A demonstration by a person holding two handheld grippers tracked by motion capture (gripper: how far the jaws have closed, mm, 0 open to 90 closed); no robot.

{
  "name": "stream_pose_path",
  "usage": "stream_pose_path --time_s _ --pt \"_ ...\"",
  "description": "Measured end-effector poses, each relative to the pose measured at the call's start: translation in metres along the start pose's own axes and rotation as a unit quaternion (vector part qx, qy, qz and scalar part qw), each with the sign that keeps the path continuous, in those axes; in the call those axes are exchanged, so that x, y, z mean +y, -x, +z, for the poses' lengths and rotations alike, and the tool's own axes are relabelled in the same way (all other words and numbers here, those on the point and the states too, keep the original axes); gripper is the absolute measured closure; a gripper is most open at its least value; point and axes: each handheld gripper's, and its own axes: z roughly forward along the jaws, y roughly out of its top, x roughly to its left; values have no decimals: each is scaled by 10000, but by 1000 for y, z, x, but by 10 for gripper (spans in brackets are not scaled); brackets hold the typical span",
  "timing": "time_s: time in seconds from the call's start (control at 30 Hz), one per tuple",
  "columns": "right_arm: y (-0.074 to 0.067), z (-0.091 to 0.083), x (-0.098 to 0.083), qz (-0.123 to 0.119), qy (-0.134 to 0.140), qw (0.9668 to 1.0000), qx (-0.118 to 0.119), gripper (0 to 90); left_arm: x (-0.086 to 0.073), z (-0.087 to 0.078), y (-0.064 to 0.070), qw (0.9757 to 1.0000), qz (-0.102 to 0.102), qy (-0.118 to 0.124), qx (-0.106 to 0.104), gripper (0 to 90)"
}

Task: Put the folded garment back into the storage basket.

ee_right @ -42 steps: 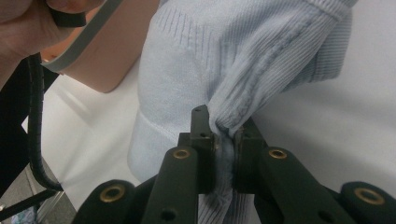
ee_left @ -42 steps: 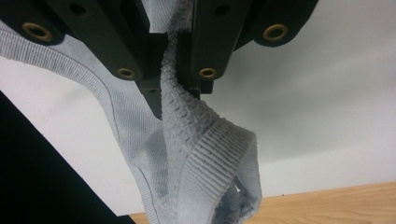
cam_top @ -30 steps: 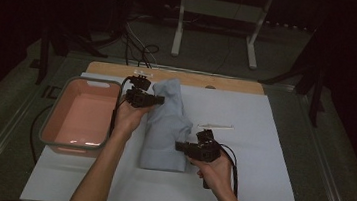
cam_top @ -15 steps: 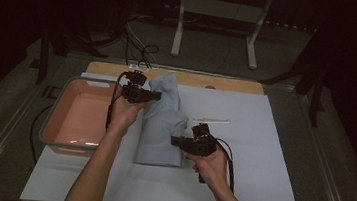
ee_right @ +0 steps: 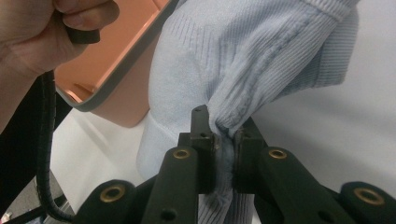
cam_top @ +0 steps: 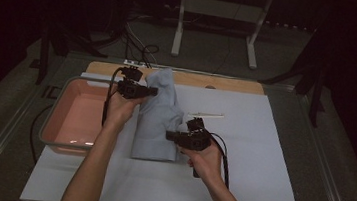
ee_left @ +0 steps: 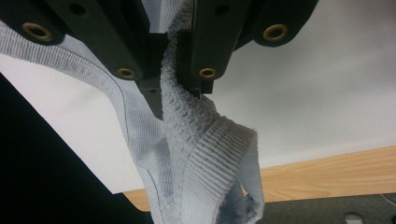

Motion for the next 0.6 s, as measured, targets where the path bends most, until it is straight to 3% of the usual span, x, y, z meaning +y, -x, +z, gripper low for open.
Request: stream_pose_path --time_s 0.6 --pt "-12 11 16 -28 80 9999 110 824 9 -15 -7 9999 23 81 128 875"
